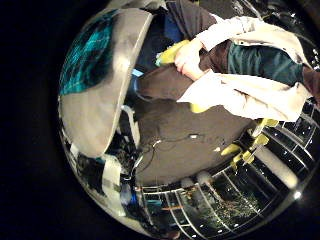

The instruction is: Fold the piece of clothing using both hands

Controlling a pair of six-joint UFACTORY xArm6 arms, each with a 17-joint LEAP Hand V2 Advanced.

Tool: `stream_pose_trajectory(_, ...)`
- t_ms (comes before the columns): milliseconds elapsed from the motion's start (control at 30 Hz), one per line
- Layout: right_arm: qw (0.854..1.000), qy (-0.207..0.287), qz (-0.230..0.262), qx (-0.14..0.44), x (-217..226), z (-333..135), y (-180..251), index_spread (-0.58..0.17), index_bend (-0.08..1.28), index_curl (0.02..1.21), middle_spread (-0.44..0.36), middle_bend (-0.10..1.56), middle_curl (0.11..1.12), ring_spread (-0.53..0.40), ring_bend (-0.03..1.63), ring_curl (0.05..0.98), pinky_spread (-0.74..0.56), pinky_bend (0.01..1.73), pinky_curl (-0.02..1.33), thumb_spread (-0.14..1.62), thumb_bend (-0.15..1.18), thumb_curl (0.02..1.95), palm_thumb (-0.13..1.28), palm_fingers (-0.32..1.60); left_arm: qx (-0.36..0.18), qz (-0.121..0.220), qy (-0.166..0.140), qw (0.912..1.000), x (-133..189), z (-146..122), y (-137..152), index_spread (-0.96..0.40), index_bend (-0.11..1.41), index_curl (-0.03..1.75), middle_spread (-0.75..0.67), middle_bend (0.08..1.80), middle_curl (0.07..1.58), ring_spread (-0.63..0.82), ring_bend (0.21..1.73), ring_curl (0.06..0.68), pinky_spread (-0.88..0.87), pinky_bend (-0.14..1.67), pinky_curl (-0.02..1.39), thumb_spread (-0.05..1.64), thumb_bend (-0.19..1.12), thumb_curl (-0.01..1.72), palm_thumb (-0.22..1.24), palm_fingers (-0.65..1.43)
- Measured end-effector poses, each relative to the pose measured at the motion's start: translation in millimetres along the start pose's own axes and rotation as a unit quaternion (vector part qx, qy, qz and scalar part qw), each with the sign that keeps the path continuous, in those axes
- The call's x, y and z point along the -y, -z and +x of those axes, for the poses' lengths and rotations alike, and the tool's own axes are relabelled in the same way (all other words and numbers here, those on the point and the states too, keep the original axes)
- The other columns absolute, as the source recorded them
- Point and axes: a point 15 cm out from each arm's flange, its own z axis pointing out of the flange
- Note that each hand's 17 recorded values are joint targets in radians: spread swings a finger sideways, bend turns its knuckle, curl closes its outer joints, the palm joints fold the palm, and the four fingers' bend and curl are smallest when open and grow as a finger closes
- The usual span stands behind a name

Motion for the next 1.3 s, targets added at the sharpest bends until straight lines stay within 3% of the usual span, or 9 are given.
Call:
stream_pose_trajectory(233, 1.000, 0.028, -0.012, -0.001, 6.5, -18.9, -9.8, -0.371, 0.15, 0.28, -0.027, 0.28, 0.36, 0.081, 0.57, 0.257, 0.34, 0.47, 0.30, 1.15, -0.02, 0.35, 0.49, 0.14, -0.002, 0.011, 0.016, 0.9998, -29.7, -35.4, 12.6, -0.15, 0.19, 0.56, -0.13, 0.25, 0.52, -0.08, 0.79, 0.237, -0.06, 0.49, 0.39, 1.33, -0.01, 0.23, 0.35, 0.34)
stream_pose_trajectory(500, 0.995, 0.089, -0.041, -0.012, 23.5, -84.1, -31.3, -0.369, 0.16, 0.27, -0.028, 0.27, 0.35, 0.080, 0.54, 0.247, 0.33, 0.46, 0.29, 1.11, -0.02, 0.36, 0.51, 0.11, -0.022, 0.036, 0.004, 0.9991, -41.6, -14.9, 36.8, -0.15, 0.18, 0.55, -0.14, 0.24, 0.51, -0.09, 0.78, 0.234, -0.08, 0.49, 0.39, 1.34, -0.01, 0.23, 0.35, 0.36)
stream_pose_trajectory(700, 0.989, 0.138, -0.050, -0.036, 42.2, -134.8, -50.8, -0.369, 0.17, 0.28, -0.036, 0.25, 0.35, 0.089, 0.50, 0.240, 0.32, 0.44, 0.29, 1.07, -0.02, 0.36, 0.53, 0.10, -0.033, 0.035, 0.000, 0.9988, -46.0, -3.4, 49.7, -0.15, 0.18, 0.54, -0.14, 0.24, 0.51, -0.10, 0.78, 0.232, -0.09, 0.49, 0.39, 1.34, -0.01, 0.23, 0.35, 0.37)
stream_pose_trajectory(967, 0.978, 0.130, -0.049, -0.153, 72.5, -131.9, -62.9, -0.368, 0.16, 0.28, -0.041, 0.22, 0.34, 0.106, 0.45, 0.232, 0.31, 0.41, 0.29, 1.03, -0.02, 0.36, 0.57, 0.08, -0.049, 0.037, -0.007, 0.9981, -46.8, 5.6, 62.7, -0.15, 0.18, 0.53, -0.13, 0.24, 0.50, -0.09, 0.77, 0.229, -0.08, 0.48, 0.39, 1.30, -0.02, 0.23, 0.31, 0.36)
stream_pose_trajectory(1133, 0.972, 0.134, -0.064, -0.181, 79.3, -137.4, -78.1, -0.361, 0.16, 0.28, -0.040, 0.21, 0.35, 0.096, 0.45, 0.231, 0.31, 0.41, 0.29, 1.01, -0.02, 0.37, 0.61, 0.12, -0.051, 0.038, -0.010, 0.9979, -48.3, 6.2, 65.5, -0.15, 0.18, 0.53, -0.12, 0.23, 0.50, -0.08, 0.77, 0.227, -0.07, 0.48, 0.39, 1.27, -0.02, 0.23, 0.28, 0.36)
stream_pose_trajectory(1300, 0.967, 0.139, -0.077, -0.198, 82.0, -139.4, -88.2, -0.336, 0.12, 0.25, -0.072, 0.28, 0.37, -0.017, 0.58, 0.260, 0.22, 0.42, 0.28, 0.98, -0.02, 0.38, 0.66, 0.31, -0.051, 0.040, -0.010, 0.9978, -46.6, 6.0, 68.0, -0.15, 0.18, 0.52, -0.12, 0.23, 0.50, -0.08, 0.76, 0.226, -0.07, 0.47, 0.39, 1.25, -0.02, 0.23, 0.26, 0.36)
